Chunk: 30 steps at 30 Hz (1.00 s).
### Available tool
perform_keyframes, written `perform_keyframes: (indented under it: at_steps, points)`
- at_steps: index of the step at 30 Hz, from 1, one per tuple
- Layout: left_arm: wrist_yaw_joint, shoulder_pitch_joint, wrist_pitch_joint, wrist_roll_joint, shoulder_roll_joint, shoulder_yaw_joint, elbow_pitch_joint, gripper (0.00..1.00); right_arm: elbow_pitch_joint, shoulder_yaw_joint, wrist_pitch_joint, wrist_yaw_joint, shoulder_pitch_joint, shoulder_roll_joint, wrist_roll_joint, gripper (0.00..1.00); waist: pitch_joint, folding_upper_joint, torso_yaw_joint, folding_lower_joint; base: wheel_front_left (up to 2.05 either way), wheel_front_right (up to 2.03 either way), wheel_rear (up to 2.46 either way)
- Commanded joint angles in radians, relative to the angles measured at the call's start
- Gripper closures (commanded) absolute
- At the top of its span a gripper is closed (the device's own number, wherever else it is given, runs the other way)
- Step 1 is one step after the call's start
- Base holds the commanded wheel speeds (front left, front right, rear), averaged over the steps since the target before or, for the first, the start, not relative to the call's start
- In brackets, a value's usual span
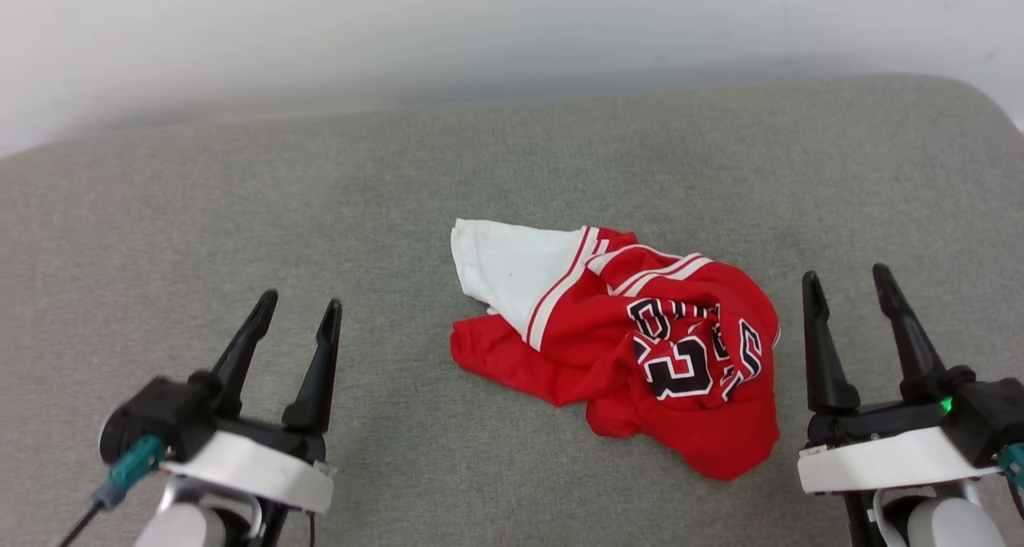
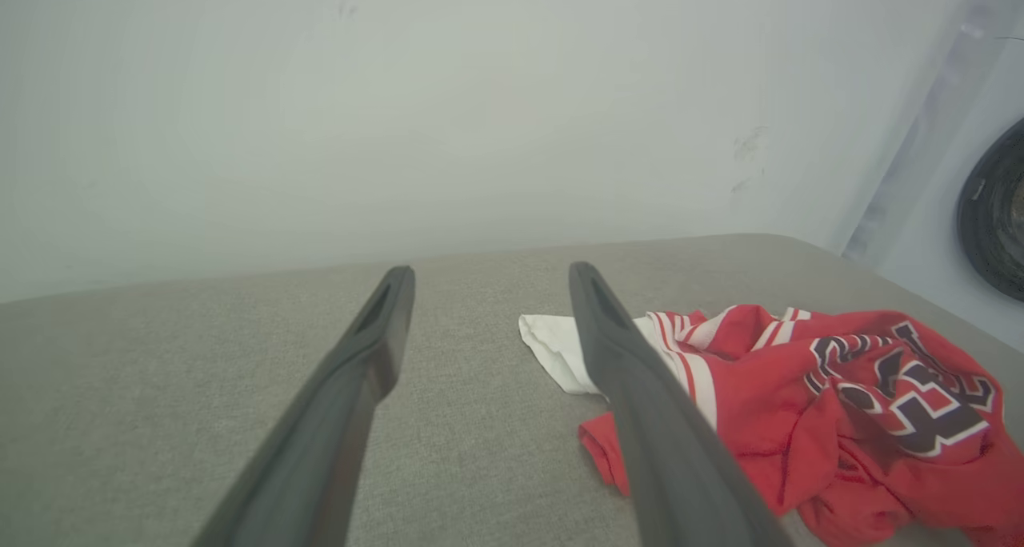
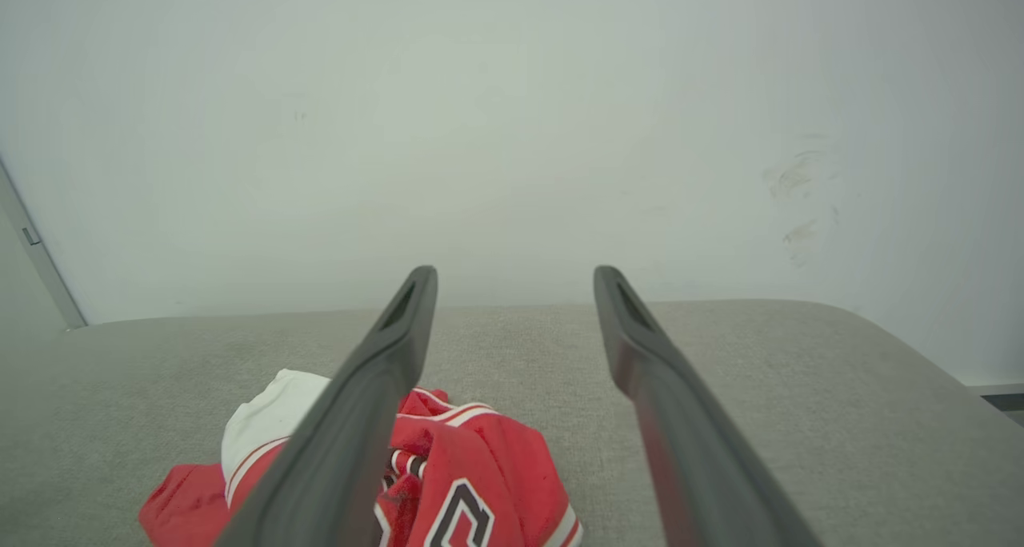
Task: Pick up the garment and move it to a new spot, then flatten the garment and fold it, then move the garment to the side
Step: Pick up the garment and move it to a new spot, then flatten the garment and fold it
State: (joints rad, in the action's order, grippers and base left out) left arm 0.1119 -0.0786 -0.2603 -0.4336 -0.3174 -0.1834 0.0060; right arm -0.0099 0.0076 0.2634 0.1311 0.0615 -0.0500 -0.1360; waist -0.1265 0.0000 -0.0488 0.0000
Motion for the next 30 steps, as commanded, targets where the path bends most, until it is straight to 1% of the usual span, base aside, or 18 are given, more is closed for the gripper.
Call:
perform_keyframes:
  at_steps: [1, 3, 7, 10, 13, 16, 19, 21, 23, 24, 25, 30]
  points:
    - [0.006, -0.043, 0.015, 0.007, -0.021, -0.014, -0.001, 0.00, -0.010, -0.005, 0.002, -0.001, 0.017, 0.000, 0.006, 0.00, -0.028, 0.0000, -0.016, 0.0000, 0.00, 0.00, 0.00]
    - [0.013, -0.091, 0.067, 0.001, -0.055, -0.053, -0.002, 0.00, -0.017, -0.008, 0.002, -0.001, 0.023, 0.000, 0.004, 0.00, -0.053, 0.0000, -0.027, 0.0000, 0.00, 0.00, 0.00]
    - [0.017, -0.224, 0.244, -0.057, -0.137, -0.122, -0.010, 0.00, -0.024, -0.003, 0.002, -0.001, 0.042, 0.000, 0.003, 0.00, -0.105, 0.0000, -0.058, 0.0000, 0.00, 0.00, 0.00]
    - [0.018, -0.338, 0.392, -0.145, -0.193, -0.179, -0.037, 0.00, -0.034, -0.002, 0.002, -0.001, 0.054, 0.000, -0.006, 0.00, -0.146, 0.0000, -0.085, 0.0000, 0.00, 0.00, 0.00]
    - [0.018, -0.462, 0.563, -0.249, -0.267, -0.242, -0.058, 0.00, -0.043, -0.001, 0.002, -0.001, 0.072, 0.000, -0.018, 0.00, -0.192, 0.0000, -0.113, 0.0000, 0.00, 0.00, 0.00]
    - [0.019, -0.577, 0.736, -0.355, -0.329, -0.305, -0.055, 0.00, -0.047, 0.002, 0.002, -0.001, 0.088, 0.000, -0.034, 0.00, -0.237, 0.0000, -0.141, 0.0000, 0.00, 0.00, 0.00]
    - [0.018, -0.688, 0.882, -0.427, -0.385, -0.361, -0.043, 0.00, -0.048, -0.001, 0.002, -0.001, 0.093, 0.000, -0.052, 0.00, -0.274, 0.0000, -0.166, 0.0000, 0.00, 0.00, 0.00]
    - [0.019, -0.743, 0.956, -0.473, -0.392, -0.385, -0.018, 0.00, -0.051, 0.001, 0.002, -0.001, 0.101, 0.000, -0.065, 0.00, -0.295, 0.0000, -0.180, 0.0000, 0.00, 0.00, 0.00]
    - [0.019, -0.798, 1.019, -0.496, -0.399, -0.407, 0.011, 0.00, -0.056, 0.006, 0.002, -0.001, 0.109, 0.000, -0.076, 0.00, -0.317, 0.0000, -0.192, 0.0000, 0.00, 0.00, 0.00]
    - [0.019, -0.824, 1.045, -0.499, -0.402, -0.417, 0.029, 0.00, -0.058, 0.009, 0.002, -0.001, 0.111, 0.000, -0.080, 0.00, -0.327, 0.0000, -0.197, 0.0000, 0.00, 0.00, 0.00]
    - [0.019, -0.824, 1.045, -0.499, -0.402, -0.417, 0.029, 0.00, -0.058, 0.009, 0.002, -0.001, 0.111, 0.000, -0.080, 0.00, -0.327, 0.0000, -0.197, 0.0000, 0.00, 0.00, 0.00]
    - [0.013, -0.912, 1.146, -0.480, -0.385, -0.463, 0.154, 0.00, -0.066, 0.019, 0.002, -0.001, 0.129, 0.000, -0.098, 0.00, -0.365, 0.0000, -0.221, 0.0000, 0.00, 0.00, 0.00]
